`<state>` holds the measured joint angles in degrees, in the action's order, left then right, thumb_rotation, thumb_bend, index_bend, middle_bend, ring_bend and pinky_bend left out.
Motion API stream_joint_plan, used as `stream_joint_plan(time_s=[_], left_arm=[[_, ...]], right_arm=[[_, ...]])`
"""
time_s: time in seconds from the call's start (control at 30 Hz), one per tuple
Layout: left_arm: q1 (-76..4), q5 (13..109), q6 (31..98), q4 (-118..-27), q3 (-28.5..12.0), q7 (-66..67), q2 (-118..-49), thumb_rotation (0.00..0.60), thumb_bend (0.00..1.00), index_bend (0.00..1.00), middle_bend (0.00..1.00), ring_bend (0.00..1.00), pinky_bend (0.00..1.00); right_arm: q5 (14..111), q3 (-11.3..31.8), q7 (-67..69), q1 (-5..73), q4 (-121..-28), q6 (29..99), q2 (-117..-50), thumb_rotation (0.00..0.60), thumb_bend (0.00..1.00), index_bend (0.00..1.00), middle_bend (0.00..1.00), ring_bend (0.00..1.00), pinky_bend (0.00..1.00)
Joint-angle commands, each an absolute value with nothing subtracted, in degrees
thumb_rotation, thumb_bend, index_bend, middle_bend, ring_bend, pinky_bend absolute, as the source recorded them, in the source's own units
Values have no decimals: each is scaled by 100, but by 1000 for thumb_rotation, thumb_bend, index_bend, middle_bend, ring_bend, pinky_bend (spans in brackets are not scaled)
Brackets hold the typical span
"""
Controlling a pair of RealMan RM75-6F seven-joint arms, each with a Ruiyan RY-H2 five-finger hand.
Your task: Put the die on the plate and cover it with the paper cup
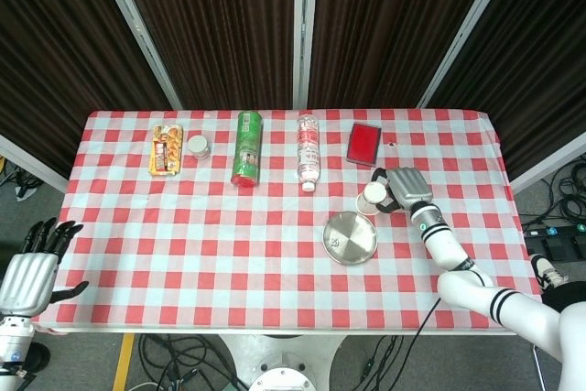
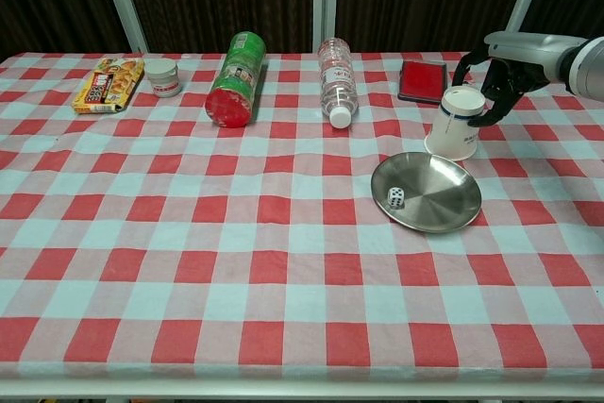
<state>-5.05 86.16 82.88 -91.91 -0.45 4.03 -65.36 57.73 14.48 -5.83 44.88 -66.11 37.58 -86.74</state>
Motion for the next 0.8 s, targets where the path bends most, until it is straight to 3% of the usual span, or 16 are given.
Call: stream_joint_plan(time_s=[0.03,0.23,0.4,0.8], left_arm=[[-497,8607,8287,-9186,-38,388,-6541,600,0,145,123,16,38],[-482,8594,8284,-9198,-24,366,-6516,600,0,145,123,16,38],[-484,8622,8302,-9228,-22,386,-6513,600,0,145,123,16,38],[-466,8619,8319,-9195,-12,357,-6536,600,0,145,123,15,38]], right_arm=[[5943,1489,-315,4423,-6721,3913,-8638,600,219,586,920,923,988],[6741,1457,787,4016,-7697,4220,-8011,600,218,626,920,910,976],[7667,1171,1599,3761,-8345,4449,-7513,600,218,633,920,910,976],[8164,757,1223,4020,-7843,4478,-8285,600,218,636,920,910,974]])
